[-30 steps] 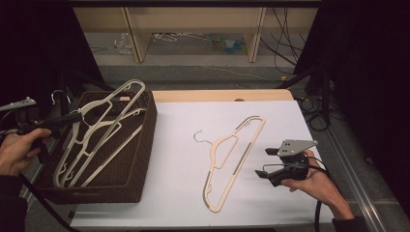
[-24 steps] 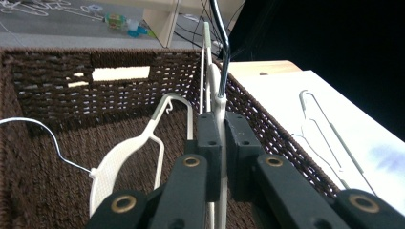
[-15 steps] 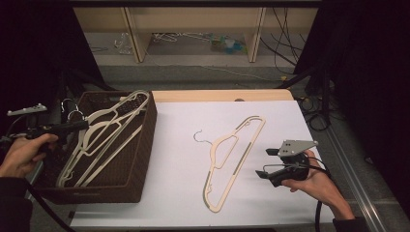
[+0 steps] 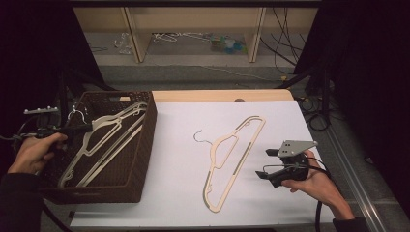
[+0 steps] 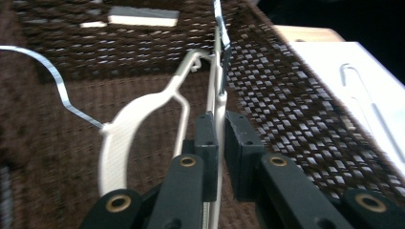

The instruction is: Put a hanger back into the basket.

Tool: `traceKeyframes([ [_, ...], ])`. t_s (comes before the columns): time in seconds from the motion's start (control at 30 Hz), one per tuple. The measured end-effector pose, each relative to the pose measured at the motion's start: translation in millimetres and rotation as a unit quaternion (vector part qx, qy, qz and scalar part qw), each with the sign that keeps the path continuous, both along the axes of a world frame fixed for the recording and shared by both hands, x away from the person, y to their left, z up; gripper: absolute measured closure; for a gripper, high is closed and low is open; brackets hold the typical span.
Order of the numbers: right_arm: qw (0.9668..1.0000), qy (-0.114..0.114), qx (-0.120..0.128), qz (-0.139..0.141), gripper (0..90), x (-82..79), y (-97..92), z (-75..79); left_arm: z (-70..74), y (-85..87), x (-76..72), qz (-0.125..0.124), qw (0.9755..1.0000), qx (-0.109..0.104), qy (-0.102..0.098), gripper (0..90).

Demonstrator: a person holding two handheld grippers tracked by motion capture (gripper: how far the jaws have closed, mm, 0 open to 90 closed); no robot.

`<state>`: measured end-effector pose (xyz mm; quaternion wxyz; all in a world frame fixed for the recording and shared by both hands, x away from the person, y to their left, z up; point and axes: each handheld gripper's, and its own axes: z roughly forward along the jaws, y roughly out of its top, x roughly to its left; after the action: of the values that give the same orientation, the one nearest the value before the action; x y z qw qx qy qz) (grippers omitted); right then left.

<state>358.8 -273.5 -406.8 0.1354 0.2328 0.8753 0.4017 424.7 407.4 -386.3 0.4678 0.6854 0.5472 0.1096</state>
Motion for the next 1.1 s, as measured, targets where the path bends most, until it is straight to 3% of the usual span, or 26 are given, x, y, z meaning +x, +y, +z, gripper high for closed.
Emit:
traceKeyframes([
  [0.17, 1.0000, -0.003, 0.001, -0.001, 17.5, 0.3, 0.0, -0.7, -3.3, 5.6, 0.2, 0.028, 0.9993, 0.023, 0.011, 82.9],
  [0.27, 1.0000, 0.000, -0.001, 0.001, 17.4, 0.6, 0.1, -0.8, -5.4, 9.2, 0.1, 0.046, 0.9975, 0.050, 0.019, 80.6],
  [0.47, 1.0000, 0.002, -0.001, 0.002, 17.5, 0.6, 0.6, -0.9, -13.4, 13.1, 1.6, 0.070, 0.9945, 0.064, 0.043, 78.9],
  [0.53, 1.0000, 0.001, -0.001, 0.002, 17.4, 0.8, 0.3, -0.9, -13.8, 13.2, 1.6, 0.082, 0.9925, 0.079, 0.044, 78.2],
  [0.63, 1.0000, 0.000, 0.000, 0.002, 17.5, 0.7, 0.1, -0.6, -12.3, 14.6, 0.5, 0.089, 0.9918, 0.081, 0.044, 77.5],
  [0.7, 1.0000, 0.000, 0.001, 0.001, 17.5, 0.4, -0.4, 0.0, -7.0, 13.0, -3.3, 0.104, 0.9895, 0.095, 0.032, 73.2],
  [0.8, 1.0000, -0.001, 0.000, 0.001, 17.4, 0.8, -0.5, -0.3, -1.8, 9.8, -7.6, 0.102, 0.9903, 0.093, 0.020, 68.7],
  [0.9, 1.0000, 0.000, -0.001, 0.001, 17.5, 0.3, 0.1, -0.5, 16.3, -6.1, -23.3, 0.094, 0.9903, 0.101, -0.017, 62.0],
  [0.93, 1.0000, 0.000, -0.001, 0.001, 17.5, 0.3, 0.1, -0.5, 16.3, -6.1, -23.3, 0.094, 0.9903, 0.101, -0.017, 60.0],
  [1.0, 1.0000, 0.001, -0.002, 0.001, 17.4, 0.3, 0.4, -0.5, 30.6, -22.1, -36.7, 0.085, 0.9893, 0.107, -0.051, 55.9],
  [1.07, 1.0000, 0.000, -0.001, 0.001, 17.5, -0.2, 0.5, -0.2, 39.8, -33.0, -45.4, 0.079, 0.9881, 0.113, -0.068, 52.0],
  [1.1, 1.0000, -0.001, 0.000, 0.000, 17.4, 0.1, 0.8, -0.6, 44.0, -38.6, -50.1, 0.075, 0.9886, 0.105, -0.078, 51.7],
])
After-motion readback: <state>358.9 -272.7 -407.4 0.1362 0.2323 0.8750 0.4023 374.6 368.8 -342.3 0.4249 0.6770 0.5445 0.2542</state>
